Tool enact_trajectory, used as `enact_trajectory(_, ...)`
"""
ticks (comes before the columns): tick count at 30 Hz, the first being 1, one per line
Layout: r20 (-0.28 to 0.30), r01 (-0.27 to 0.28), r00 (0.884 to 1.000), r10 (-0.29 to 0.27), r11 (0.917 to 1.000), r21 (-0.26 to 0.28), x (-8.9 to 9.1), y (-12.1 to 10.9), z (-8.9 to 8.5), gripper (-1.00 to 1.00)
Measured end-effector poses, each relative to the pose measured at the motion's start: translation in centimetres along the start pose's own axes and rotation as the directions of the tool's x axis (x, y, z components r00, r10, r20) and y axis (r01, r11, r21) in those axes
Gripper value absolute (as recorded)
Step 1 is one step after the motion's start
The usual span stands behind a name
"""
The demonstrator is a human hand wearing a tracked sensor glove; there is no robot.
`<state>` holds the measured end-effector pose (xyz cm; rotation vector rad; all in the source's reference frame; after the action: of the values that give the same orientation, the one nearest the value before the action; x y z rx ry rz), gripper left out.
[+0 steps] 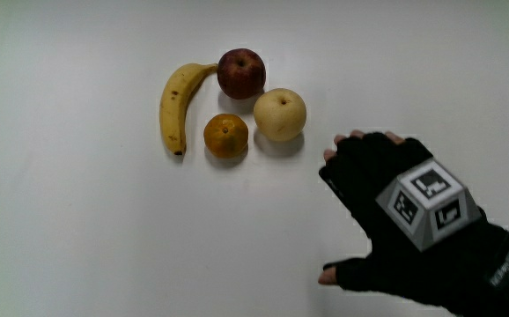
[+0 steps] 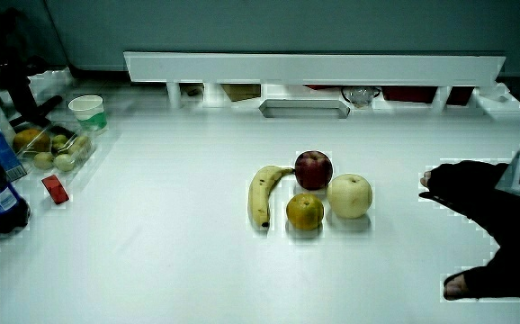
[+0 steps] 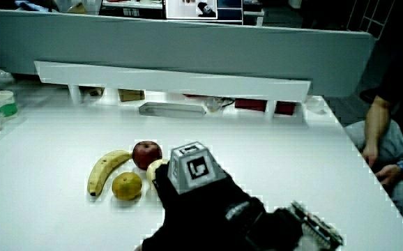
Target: Pick pear no leg
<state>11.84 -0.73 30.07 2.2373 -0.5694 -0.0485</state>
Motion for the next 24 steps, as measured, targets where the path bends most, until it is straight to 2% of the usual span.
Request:
enact_trajectory(1, 0.082, 0.055, 0.995, -0.065, 0.9911, 0.121, 0.5, 0.6, -0.2, 0.0)
enact_trajectory(2, 0.031, 0.007, 0.999, -0.008, 0.9997, 0.025, -0.2, 0.4, 1.1, 0.0)
enact_trajectory(3, 0.06, 0.044, 0.997, -0.051, 0.9938, 0.102, 0.7, 1.6, 0.4, 0.0)
enact_trajectory(4, 0.069, 0.1, 0.992, -0.109, 0.9867, 0.129, 1.1, 2.3, 0.2, 0.0)
enact_trajectory(5, 0.074, 0.051, 0.995, -0.061, 0.9908, 0.125, 0.7, 2.4, 1.0, 0.0)
enact_trajectory(6, 0.073, 0.093, 0.992, -0.102, 0.9873, 0.129, 1.2, 3.1, 0.9, 0.0)
enact_trajectory(7, 0.094, 0.129, 0.985, -0.148, 0.975, 0.181, 1.5, 3.8, 0.9, 0.0)
enact_trajectory(8, 0.049, 0.121, 0.991, -0.127, 0.9866, 0.11, 1.6, 4.4, 1.0, 0.0)
enact_trajectory(9, 0.103, 0.124, 0.984, -0.148, 0.9695, 0.211, 1.5, 4.6, 1.5, 0.0)
enact_trajectory(10, 0.061, 0.119, 0.99, -0.128, 0.9835, 0.136, 1.6, 5.2, 1.7, 0.0)
enact_trajectory(11, 0.062, 0.137, 0.987, -0.147, 0.9793, 0.149, 1.9, 5.7, 1.8, 0.0)
enact_trajectory(13, 0.044, 0.148, 0.987, -0.154, 0.9823, 0.115, 2.0, 6.7, 2.3, 0.0)
enact_trajectory(14, 0.019, 0.182, 0.983, -0.184, 0.9802, 0.079, 2.6, 7.7, 2.0, 0.0)
enact_trajectory(15, 0.066, 0.193, 0.976, -0.206, 0.9677, 0.162, 2.6, 8.1, 2.3, 0.0)
enact_trajectory(16, 0.05, 0.194, 0.978, -0.202, 0.9716, 0.136, 2.6, 8.6, 2.6, 0.0)
enact_trajectory(17, 0.046, 0.17, 0.983, -0.178, 0.9746, 0.145, 2.7, 9.1, 2.8, 0.0)
enact_trajectory(18, 0.015, 0.17, 0.985, -0.172, 0.9819, 0.083, 2.9, 9.7, 2.8, 0.0)
enact_trajectory(19, 0.007, 0.185, 0.983, -0.186, 0.9801, 0.071, 3.2, 10.3, 2.8, 0.0)
enact_trajectory(20, -0.031, 0.165, 0.986, -0.165, 0.9861, 0.013, 3.3, 10.8, 2.9, 0.0)
enact_trajectory(23, -0.081, 0.136, 0.987, -0.137, 0.9905, -0.02, 3.6, 11.9, 3.1, 0.0)
enact_trajectory(24, -0.094, 0.143, 0.985, -0.146, 0.989, -0.039, 3.8, 12.4, 3.0, 0.0)
